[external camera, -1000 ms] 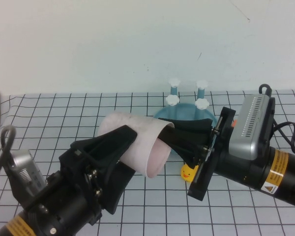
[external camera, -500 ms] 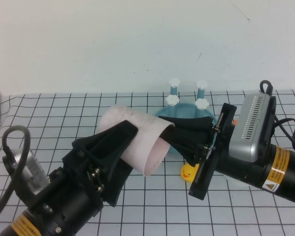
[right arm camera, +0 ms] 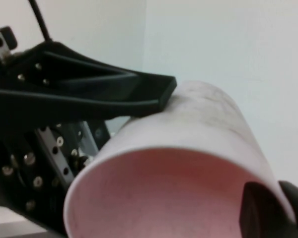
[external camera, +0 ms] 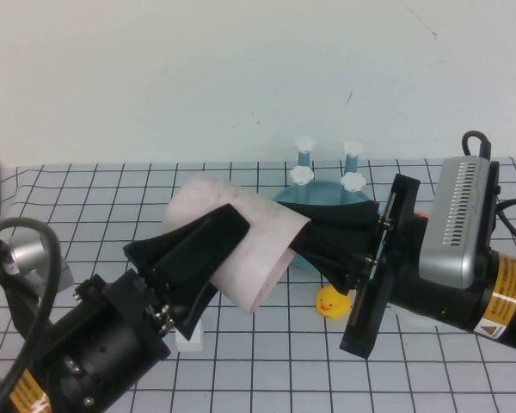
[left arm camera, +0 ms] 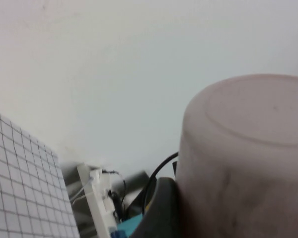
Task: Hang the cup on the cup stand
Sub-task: Adjust the cup with two arms
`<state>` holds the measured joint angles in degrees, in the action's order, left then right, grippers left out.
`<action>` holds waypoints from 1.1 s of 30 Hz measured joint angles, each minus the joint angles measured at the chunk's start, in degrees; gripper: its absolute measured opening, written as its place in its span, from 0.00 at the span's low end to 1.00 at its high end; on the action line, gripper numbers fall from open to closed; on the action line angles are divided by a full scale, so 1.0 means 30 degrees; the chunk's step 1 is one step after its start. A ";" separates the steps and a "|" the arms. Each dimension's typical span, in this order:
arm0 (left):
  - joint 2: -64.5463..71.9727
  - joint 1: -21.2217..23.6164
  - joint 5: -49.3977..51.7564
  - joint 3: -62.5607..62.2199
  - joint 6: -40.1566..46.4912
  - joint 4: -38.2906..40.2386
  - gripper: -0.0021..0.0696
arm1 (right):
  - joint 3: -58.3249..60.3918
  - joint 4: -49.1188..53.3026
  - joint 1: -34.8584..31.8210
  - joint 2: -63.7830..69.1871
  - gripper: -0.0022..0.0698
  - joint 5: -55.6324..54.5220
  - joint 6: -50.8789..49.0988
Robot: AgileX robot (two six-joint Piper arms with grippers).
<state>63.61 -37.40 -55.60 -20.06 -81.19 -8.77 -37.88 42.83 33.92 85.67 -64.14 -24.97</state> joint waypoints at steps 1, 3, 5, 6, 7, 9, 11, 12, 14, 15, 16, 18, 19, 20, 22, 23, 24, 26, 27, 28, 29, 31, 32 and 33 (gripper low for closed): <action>0.0000 0.0498 -0.0152 0.0000 -0.0490 -0.0960 0.91 | 0.0000 0.0096 0.0000 -0.0181 0.06 0.0292 -0.0195; 0.0000 0.1465 -0.0323 0.0000 -0.1366 -0.2549 0.91 | 0.0000 0.0387 0.0036 -0.0356 0.06 0.0829 -0.0584; 0.0000 0.2256 -0.0462 0.0000 -0.2219 -0.4049 0.91 | 0.0000 0.0651 0.0036 -0.0400 0.06 0.1127 -0.0771; 0.0000 0.2513 -0.0571 0.0000 -0.2560 -0.4657 0.91 | 0.0000 0.0689 0.0064 -0.0432 0.06 0.1227 -0.0802; 0.0027 0.2786 -0.0757 0.0000 -0.2749 -0.5149 0.91 | 0.0000 0.0723 0.0064 -0.0432 0.06 0.1227 -0.0814; 0.0045 0.3083 -0.1136 0.0000 -0.2996 -0.5704 0.93 | 0.0000 0.0723 0.0076 -0.0446 0.06 0.1227 -0.0845; 0.0074 0.3244 -0.1565 0.0000 -0.3086 -0.5652 0.96 | 0.0000 0.0804 0.0247 -0.0446 0.05 0.1181 -0.0976; 0.0074 0.3293 -0.1730 -0.0046 -0.3086 -0.5553 0.97 | 0.0000 0.0980 0.0336 -0.0446 0.05 0.1152 -0.0976; 0.0074 0.3404 -0.1884 -0.0040 -0.3302 -0.5406 0.98 | 0.0036 0.0990 0.0472 -0.0446 0.05 0.1152 -0.0928; 0.0074 0.3412 -0.1930 -0.0068 -0.3436 -0.5406 0.99 | 0.0064 0.0854 0.0467 -0.0446 0.05 0.1152 -0.0843; 0.0074 0.3412 -0.1972 -0.0068 -0.3506 -0.5324 0.99 | 0.0064 0.0565 0.0481 -0.0446 0.05 0.1275 -0.0654; 0.0074 0.3412 -0.1972 -0.0068 -0.3506 -0.5125 0.99 | 0.0064 0.0297 0.0511 -0.0446 0.05 0.1324 -0.0332; 0.0074 0.3412 -0.1972 -0.0068 -0.3535 -0.5051 0.99 | 0.0064 0.0205 0.0511 -0.0446 0.05 0.1357 -0.0199; 0.0074 0.3412 -0.1972 -0.0068 -0.3579 -0.5006 0.99 | 0.0064 0.0128 0.0511 -0.0446 0.05 0.1357 -0.0063; 0.0074 0.3412 -0.1972 -0.0068 -0.3580 -0.4977 0.99 | 0.0064 0.0059 0.0524 -0.0446 0.05 0.1391 0.0066; 0.0074 0.3412 -0.1972 -0.0068 -0.3580 -0.4977 0.99 | 0.0064 0.0059 0.0524 -0.0446 0.05 0.1391 0.0161; 0.0074 0.3412 -0.1972 -0.0068 -0.3580 -0.4977 0.99 | 0.0064 0.0059 0.0524 -0.0446 0.05 0.1391 0.0277; 0.0074 0.3412 -0.1972 -0.0068 -0.3580 -0.4977 0.99 | 0.0064 0.0022 0.0554 -0.0446 0.05 0.1391 0.0838; 0.0074 0.3412 -0.1972 -0.0068 -0.3580 -0.4977 0.99 | 0.0064 0.0022 0.0567 -0.0446 0.05 0.1391 0.1078; 0.0074 0.3412 -0.1972 -0.0068 -0.3580 -0.4977 0.99 | 0.0064 -0.0015 0.0600 -0.0446 0.05 0.1391 0.1333; 0.0074 0.3412 -0.1972 -0.0068 -0.3580 -0.4977 0.98 | 0.0064 -0.0015 0.0600 -0.0446 0.05 0.1391 0.1565; 0.0074 0.3412 -0.1972 -0.0068 -0.3580 -0.4977 0.93 | 0.0064 -0.0042 0.0600 -0.0446 0.05 0.1391 0.1962; 0.0074 0.3412 -0.1972 -0.0068 -0.3580 -0.4977 0.89 | 0.0076 -0.0091 0.0600 -0.0446 0.05 0.1311 0.2071; 0.0093 0.3412 -0.1972 -0.0068 -0.3580 -0.4965 0.84 | 0.0076 -0.0144 0.0600 -0.0446 0.05 0.1264 0.2126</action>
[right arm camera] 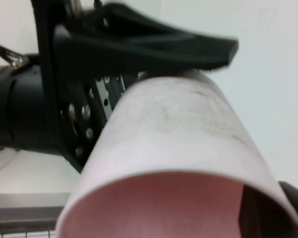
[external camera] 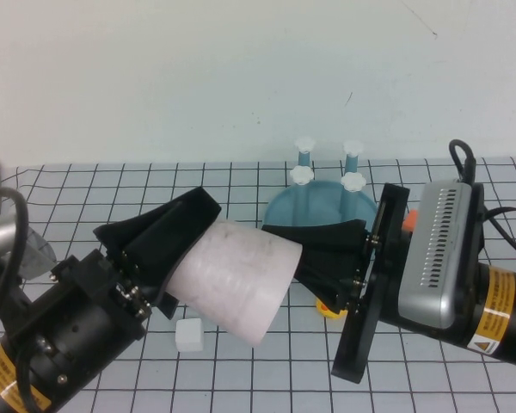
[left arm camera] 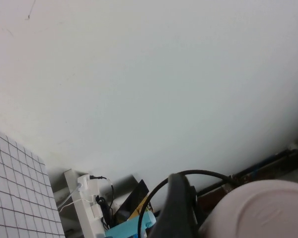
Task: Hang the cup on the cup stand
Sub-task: Adjust the cup with two arms
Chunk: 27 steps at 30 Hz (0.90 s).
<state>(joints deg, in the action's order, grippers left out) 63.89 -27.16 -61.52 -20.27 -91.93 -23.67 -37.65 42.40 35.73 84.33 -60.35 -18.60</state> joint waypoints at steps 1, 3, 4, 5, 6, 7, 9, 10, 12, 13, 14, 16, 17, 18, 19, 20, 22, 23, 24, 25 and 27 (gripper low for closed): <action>0.0026 0.0008 0.0041 0.0000 0.0000 0.0034 0.78 | 0.0032 -0.0084 0.0000 0.0000 0.05 -0.0091 0.0034; 0.0026 0.0008 0.0041 -0.0044 0.0000 0.0072 0.77 | 0.0032 -0.0280 0.0014 0.0000 0.05 -0.0170 0.0084; 0.0026 0.0008 0.0041 -0.0044 0.0000 0.0072 0.77 | 0.0032 -0.0323 0.0014 0.0000 0.05 -0.0253 0.0084; 0.0045 0.0008 -0.0002 -0.0080 0.0039 0.0072 0.77 | 0.0070 -0.0484 0.0014 0.0000 0.05 -0.0343 0.0126; 0.0045 0.0008 -0.0115 -0.0118 0.0152 0.0072 0.77 | 0.0070 -0.0590 0.0014 0.0000 0.05 -0.0516 0.0174; 0.0045 0.0008 -0.0257 -0.0118 0.0423 0.0072 0.77 | 0.0070 -0.0728 0.0047 0.0000 0.05 -0.0660 0.0290; 0.0045 0.0008 -0.0550 -0.0118 0.0948 0.0072 0.77 | 0.0070 -0.0768 0.0044 0.0000 0.05 -0.0906 0.0608; 0.0045 0.0008 -0.0646 -0.0118 0.1170 0.0106 0.77 | 0.0070 -0.0806 0.0044 0.0000 0.05 -0.0953 0.0735; 0.0045 0.0008 -0.0723 -0.0118 0.1353 0.0193 0.77 | 0.0070 -0.0816 0.0044 0.0000 0.05 -0.1022 0.0903; 0.0045 0.0008 -0.0751 -0.0118 0.1456 0.0236 0.77 | 0.0070 -0.0816 0.0044 0.0000 0.05 -0.1022 0.0945; 0.0045 0.0008 -0.0751 -0.0118 0.1503 0.0313 0.77 | 0.0070 -0.0849 0.0044 0.0000 0.05 -0.1022 0.0945; 0.0045 0.0008 -0.0763 -0.0118 0.1532 0.0387 0.78 | 0.0070 -0.0849 0.0044 0.0000 0.05 -0.1097 0.0982; 0.0045 0.0008 -0.0807 -0.0118 0.1532 0.0387 0.81 | 0.0070 -0.0936 0.0044 0.0000 0.05 -0.1097 0.0982; 0.0045 0.0008 -0.0852 -0.0118 0.1572 0.0387 0.87 | 0.0070 -0.1147 0.0044 0.0000 0.05 -0.1054 0.0982; 0.0045 0.0008 -0.0902 -0.0118 0.1572 0.0433 0.91 | 0.0070 -0.1487 0.0044 0.0000 0.05 -0.0973 0.0982; 0.0045 0.0008 -0.0942 -0.0118 0.1612 0.0472 0.94 | 0.0070 -0.1798 0.0044 0.0000 0.05 -0.0922 0.0982; 0.0045 0.0008 -0.0940 -0.0118 0.1904 0.0542 0.97 | 0.0070 -0.2205 0.0044 0.0000 0.05 -0.0847 0.1009; 0.0045 0.0008 -0.0984 -0.0118 0.2064 0.0586 0.98 | 0.0070 -0.2447 0.0044 0.0000 0.05 -0.0847 0.1125; 0.0045 0.0008 -0.0980 -0.0118 0.2206 0.0686 0.99 | 0.0070 -0.2672 0.0044 0.0000 0.05 -0.0808 0.1174; 0.0045 0.0008 -0.0980 -0.0118 0.2313 0.0778 0.99 | 0.0070 -0.2949 0.0044 0.0000 0.05 -0.0808 0.1218; 0.0045 0.0008 -0.0980 -0.0118 0.2502 0.0994 0.99 | 0.0070 -0.3234 0.0009 0.0000 0.05 -0.0732 0.1301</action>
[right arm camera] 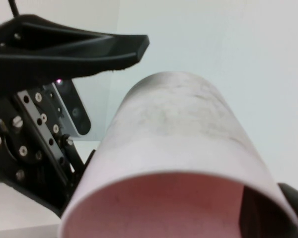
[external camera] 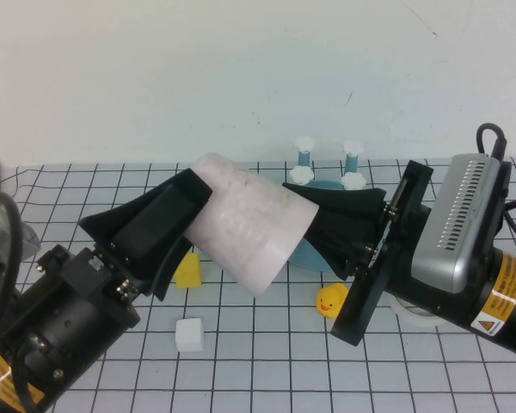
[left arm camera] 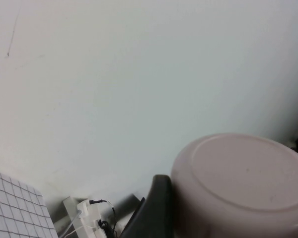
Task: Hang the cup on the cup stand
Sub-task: Adjust the cup with two arms
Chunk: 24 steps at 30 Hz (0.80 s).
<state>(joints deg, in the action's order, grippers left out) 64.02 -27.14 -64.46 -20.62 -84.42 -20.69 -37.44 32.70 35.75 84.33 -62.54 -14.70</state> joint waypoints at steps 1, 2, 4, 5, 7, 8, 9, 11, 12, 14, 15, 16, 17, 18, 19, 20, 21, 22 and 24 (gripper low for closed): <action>0.0000 0.0000 0.0000 0.0000 0.0083 0.0040 0.99 | 0.0000 -0.0005 0.0000 0.0000 0.05 0.0000 0.0042; 0.0000 0.0000 0.0000 0.0000 0.0125 0.0040 0.99 | 0.0000 -0.0005 0.0000 0.0000 0.05 0.0000 0.0067; 0.0000 0.0000 0.0000 0.0000 0.0203 0.0040 0.99 | 0.0000 0.0068 0.0000 0.0000 0.05 0.0000 0.0067; 0.0000 0.0000 0.0000 0.0000 0.0211 0.0040 0.99 | 0.0000 0.0106 0.0000 0.0000 0.05 0.0000 0.0067; 0.0000 0.0000 0.0000 0.0000 0.0211 0.0040 0.99 | 0.0000 0.0106 0.0000 0.0000 0.05 0.0000 0.0067; 0.0000 0.0000 0.0000 0.0000 0.0247 0.0040 0.99 | 0.0000 0.0135 0.0000 0.0000 0.05 0.0000 0.0067; 0.0000 0.0000 0.0000 0.0000 0.0328 0.0040 0.99 | 0.0000 0.0135 0.0000 0.0000 0.05 0.0000 0.0067; 0.0000 0.0000 0.0000 0.0000 0.0570 0.0003 1.00 | 0.0000 0.0148 0.0000 0.0000 0.05 0.0000 0.0067; 0.0000 0.0000 0.0000 0.0000 0.0655 0.0003 0.99 | 0.0000 0.0148 0.0000 0.0000 0.05 0.0000 0.0067; 0.0000 0.0000 0.0000 0.0000 0.0709 0.0003 0.95 | 0.0000 0.0180 0.0000 0.0000 0.05 0.0000 0.0067; 0.0000 0.0000 0.0000 0.0000 0.0748 0.0003 0.92 | 0.0000 0.0180 0.0000 0.0000 0.05 0.0000 0.0067; 0.0000 0.0000 0.0000 0.0000 0.0818 0.0003 0.87 | 0.0000 0.0180 0.0000 0.0000 0.05 -0.0047 0.0067; 0.0000 0.0000 0.0000 0.0000 0.0911 0.0003 0.81 | 0.0000 0.0180 0.0000 0.0000 0.05 -0.0078 0.0067; 0.0000 0.0000 0.0053 0.0000 0.0916 0.0003 0.75 | 0.0000 0.0280 0.0000 0.0000 0.05 -0.0123 0.0067; 0.0000 0.0000 0.0053 0.0000 0.0944 0.0003 0.76 | 0.0000 0.0323 0.0000 0.0000 0.05 -0.0123 0.0067; 0.0000 0.0000 0.0053 0.0000 0.0944 0.0003 0.76 | 0.0000 0.0427 0.0000 0.0000 0.05 -0.0123 0.0067; 0.0000 0.0000 0.0053 0.0000 0.0944 0.0003 0.76 | 0.0000 0.0518 0.0000 0.0000 0.05 -0.0123 0.0067; 0.0000 0.0000 0.0053 0.0000 0.0944 0.0003 0.76 | 0.0000 0.0563 -0.0040 0.0000 0.05 -0.0123 0.0067; 0.0000 0.0000 0.0088 0.0000 0.1142 -0.0023 0.76 | 0.0000 0.0690 -0.0077 0.0000 0.05 -0.0123 0.0067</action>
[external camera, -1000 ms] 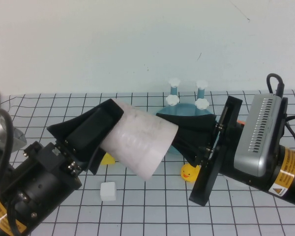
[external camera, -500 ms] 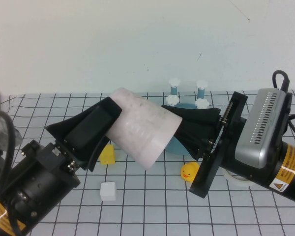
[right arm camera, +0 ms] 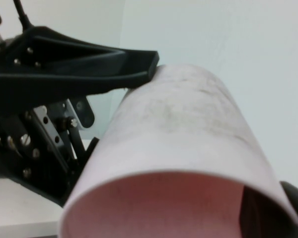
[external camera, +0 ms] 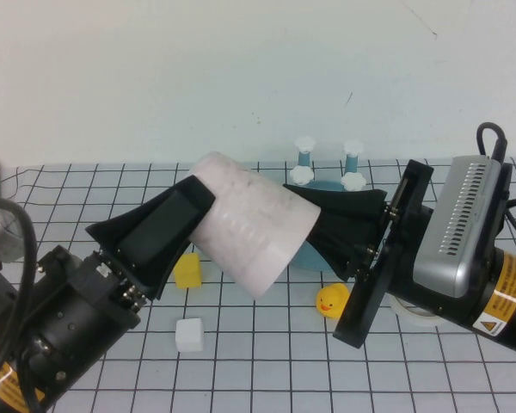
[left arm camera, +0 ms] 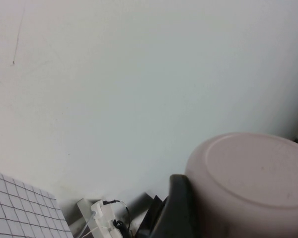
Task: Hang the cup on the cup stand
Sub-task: Adjust the cup with two arms
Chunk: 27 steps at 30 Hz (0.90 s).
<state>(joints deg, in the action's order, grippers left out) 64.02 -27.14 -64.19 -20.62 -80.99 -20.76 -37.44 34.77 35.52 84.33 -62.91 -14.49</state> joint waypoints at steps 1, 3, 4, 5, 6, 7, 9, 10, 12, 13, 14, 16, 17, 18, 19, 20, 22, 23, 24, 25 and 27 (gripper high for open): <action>0.0000 0.0000 0.0000 0.0000 0.0148 -0.0051 0.76 | 0.0000 0.0078 -0.0028 0.0000 0.05 0.0000 0.0000; 0.0000 0.0000 0.0000 0.0000 0.0331 -0.0143 0.76 | 0.0000 0.0164 -0.0079 0.0000 0.05 0.0000 0.0000; 0.0000 0.0000 0.0000 0.0000 0.0374 -0.0186 0.76 | 0.0000 0.0206 -0.0075 0.0000 0.05 0.0000 0.0000; 0.0000 0.0000 0.0000 0.0000 0.0406 -0.0205 0.76 | 0.0000 0.0241 -0.0075 0.0000 0.05 0.0000 0.0000; 0.0000 0.0000 0.0000 0.0000 0.0417 -0.0222 0.76 | 0.0000 0.0241 -0.0075 0.0000 0.05 0.0000 0.0000; 0.0000 0.0000 0.0000 0.0000 0.0417 -0.0222 0.76 | 0.0000 0.0241 -0.0075 0.0000 0.05 0.0000 0.0000; 0.0000 0.0000 0.0000 0.0000 0.0417 -0.0252 0.76 | 0.0000 0.0251 -0.0075 0.0000 0.05 0.0000 -0.0038; 0.0000 0.0000 0.0000 0.0000 0.0417 -0.0252 0.76 | 0.0000 0.0251 -0.0075 0.0000 0.05 0.0000 -0.0085; 0.0000 0.0000 0.0000 0.0000 0.0417 -0.0252 0.76 | 0.0000 0.0251 -0.0075 0.0000 0.05 0.0000 -0.0250; 0.0000 0.0000 0.0000 0.0000 0.0417 -0.0252 0.77 | 0.0000 0.0251 -0.0075 0.0000 0.05 0.0000 -0.0310; 0.0000 0.0000 0.0044 0.0000 0.0417 -0.0252 0.79 | 0.0000 0.0283 -0.0075 0.0000 0.05 0.0000 -0.0356; 0.0000 0.0000 0.0044 0.0000 0.0361 -0.0396 0.85 | 0.0000 0.0481 -0.0075 0.0000 0.05 0.0035 -0.0434; 0.0000 0.0000 0.0044 0.0000 0.0211 -0.0491 0.86 | 0.0000 0.0725 -0.0075 0.0000 0.05 0.0035 -0.0475; 0.0000 0.0000 0.0044 0.0000 0.0155 -0.0528 0.87 | 0.0000 0.0940 -0.0075 0.0000 0.05 0.0035 -0.0574; 0.0000 0.0000 0.0044 0.0000 0.0017 -0.0570 0.88 | 0.0000 0.1040 -0.0075 0.0000 0.05 0.0035 -0.0672; 0.0000 0.0000 0.0044 0.0000 -0.0083 -0.0602 0.88 | 0.0000 0.1174 -0.0075 0.0000 0.05 0.0035 -0.0764; 0.0000 0.0000 0.0044 0.0000 -0.0124 -0.0645 0.89 | 0.0000 0.1295 -0.0075 0.0000 0.05 0.0070 -0.0859; 0.0000 0.0000 0.0044 0.0000 -0.0124 -0.0645 0.89 | 0.0000 0.1295 -0.0075 0.0000 0.05 0.0113 -0.0859; 0.0000 0.0000 0.0044 0.0000 -0.0124 -0.0681 0.89 | 0.0000 0.1295 -0.0075 0.0000 0.05 0.0113 -0.0859; 0.0000 0.0000 0.0044 0.0000 -0.0124 -0.0717 0.88 | 0.0000 0.1295 -0.0075 0.0000 0.05 0.0113 -0.0886; 0.0000 0.0000 0.0072 0.0000 -0.0154 -0.0799 0.86 | 0.0000 0.1295 -0.0075 0.0000 0.05 0.0113 -0.0938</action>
<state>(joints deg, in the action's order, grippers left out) 64.02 -27.14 -63.98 -20.62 -81.46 -23.15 -37.44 38.65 35.30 84.33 -62.57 -17.31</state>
